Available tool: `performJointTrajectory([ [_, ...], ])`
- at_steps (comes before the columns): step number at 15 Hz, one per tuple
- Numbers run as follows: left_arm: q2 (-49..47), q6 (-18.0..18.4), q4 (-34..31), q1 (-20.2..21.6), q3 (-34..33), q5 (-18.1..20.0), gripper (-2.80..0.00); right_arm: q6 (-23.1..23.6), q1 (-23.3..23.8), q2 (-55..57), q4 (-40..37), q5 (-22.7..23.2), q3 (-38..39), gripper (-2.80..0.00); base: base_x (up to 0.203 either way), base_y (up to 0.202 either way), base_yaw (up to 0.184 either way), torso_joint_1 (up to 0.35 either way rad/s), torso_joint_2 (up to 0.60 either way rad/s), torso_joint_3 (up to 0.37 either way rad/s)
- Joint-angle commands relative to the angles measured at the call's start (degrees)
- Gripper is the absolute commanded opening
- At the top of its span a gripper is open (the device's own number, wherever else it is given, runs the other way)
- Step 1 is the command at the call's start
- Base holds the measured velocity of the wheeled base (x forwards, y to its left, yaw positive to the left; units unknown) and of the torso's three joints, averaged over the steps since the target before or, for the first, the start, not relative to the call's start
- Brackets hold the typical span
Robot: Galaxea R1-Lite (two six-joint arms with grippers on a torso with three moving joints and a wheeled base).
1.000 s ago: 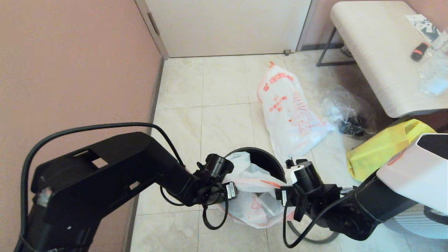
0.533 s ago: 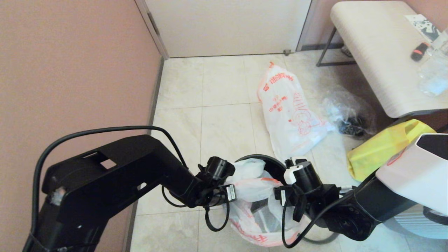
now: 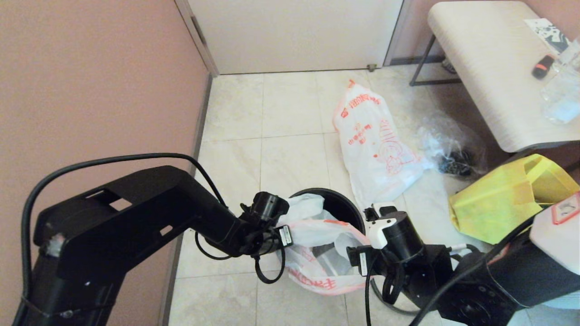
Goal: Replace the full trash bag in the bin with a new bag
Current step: Put the new garbage bag on the trash can
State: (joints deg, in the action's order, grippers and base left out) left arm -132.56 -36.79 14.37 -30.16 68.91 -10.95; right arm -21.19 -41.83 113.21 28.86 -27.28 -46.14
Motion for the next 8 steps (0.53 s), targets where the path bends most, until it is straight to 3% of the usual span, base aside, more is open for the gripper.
performJointTrajectory([
  [1,1.3,-0.4,0.4,1.6,-0.3,-0.7,-2.8,0.1,-1.8,-5.1,-1.6,-0.1,0.5,0.0,0.0,0.0,0.0,0.0,0.0,0.0],
  [3,2.7,-1.4,3.3,3.9,-2.5,-0.9,-2.8,2.6,-1.6,-4.9,-2.9,0.6,0.2,0.0,0.0,0.0,0.0,0.0,0.0,0.0],
  [4,2.7,-1.4,5.5,4.7,-3.8,-0.9,-2.8,4.0,-1.5,-3.6,-2.8,1.1,0.0,-2.8,0.0,0.0,0.0,0.0,0.0,0.0],
  [8,2.6,-1.2,10.1,5.7,-5.5,1.6,-2.8,6.0,-1.5,4.8,-3.8,1.8,-7.4,-2.8,0.0,0.0,0.0,0.0,0.0,0.0],
])
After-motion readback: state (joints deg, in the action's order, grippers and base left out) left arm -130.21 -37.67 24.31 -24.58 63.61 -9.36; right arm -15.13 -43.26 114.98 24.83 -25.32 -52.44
